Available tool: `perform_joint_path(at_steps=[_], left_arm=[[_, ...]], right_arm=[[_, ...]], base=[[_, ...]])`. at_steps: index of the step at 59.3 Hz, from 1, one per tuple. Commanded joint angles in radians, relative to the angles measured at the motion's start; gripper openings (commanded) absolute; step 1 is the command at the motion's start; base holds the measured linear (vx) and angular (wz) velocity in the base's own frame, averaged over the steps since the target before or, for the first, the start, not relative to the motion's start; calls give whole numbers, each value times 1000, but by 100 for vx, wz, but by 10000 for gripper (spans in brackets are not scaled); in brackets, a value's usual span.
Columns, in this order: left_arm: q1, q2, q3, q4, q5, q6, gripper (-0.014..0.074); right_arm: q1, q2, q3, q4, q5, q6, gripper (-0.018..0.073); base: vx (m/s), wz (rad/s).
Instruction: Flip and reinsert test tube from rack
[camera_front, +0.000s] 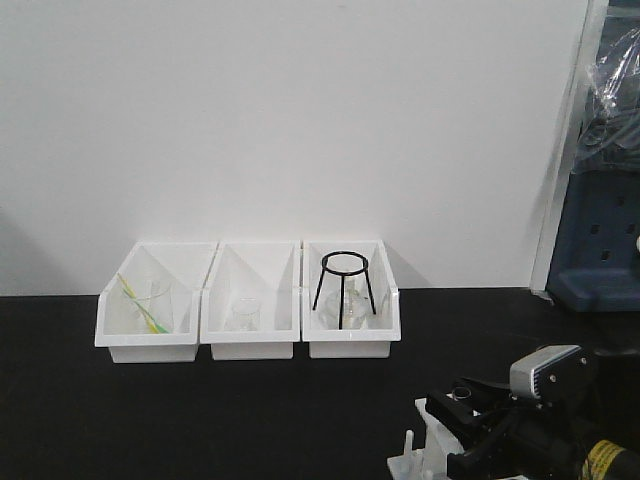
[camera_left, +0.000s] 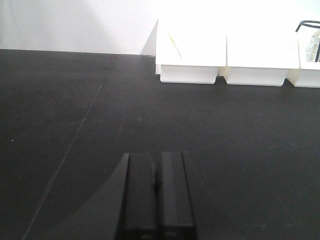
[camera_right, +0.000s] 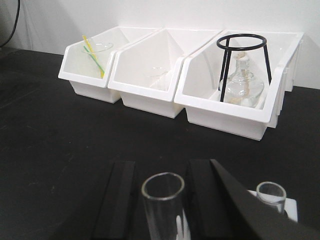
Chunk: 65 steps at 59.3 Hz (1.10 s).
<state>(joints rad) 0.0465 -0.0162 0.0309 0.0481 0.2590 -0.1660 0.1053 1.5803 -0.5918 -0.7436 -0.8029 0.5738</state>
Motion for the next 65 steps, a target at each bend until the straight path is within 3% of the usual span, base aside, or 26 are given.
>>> perform_joint_path(at_steps=[1,13,22,49,65], left_arm=[[-8,-11,2,-5,-79,0,-6],[-8,-11,2,-5,-79,0,-6],[-8,-11,2,-5,-79,0,-6],[-8,-11,2,-5,-79,0,-6],[-8,-11,2,-5,-79,0,-6]], right_arm=[[-6,-39,-27,19,-76,-10,299],[-6,-39,-27,19,-81,-10,180],[-6,-39,-27,19,-85,-10,155],[-6,-39,-27,17,-132,-2,294],[-6,-39,-27,18,-135,-2,303]], base=[[0,0],[0,0],[0,0],[0,0],[0,0]])
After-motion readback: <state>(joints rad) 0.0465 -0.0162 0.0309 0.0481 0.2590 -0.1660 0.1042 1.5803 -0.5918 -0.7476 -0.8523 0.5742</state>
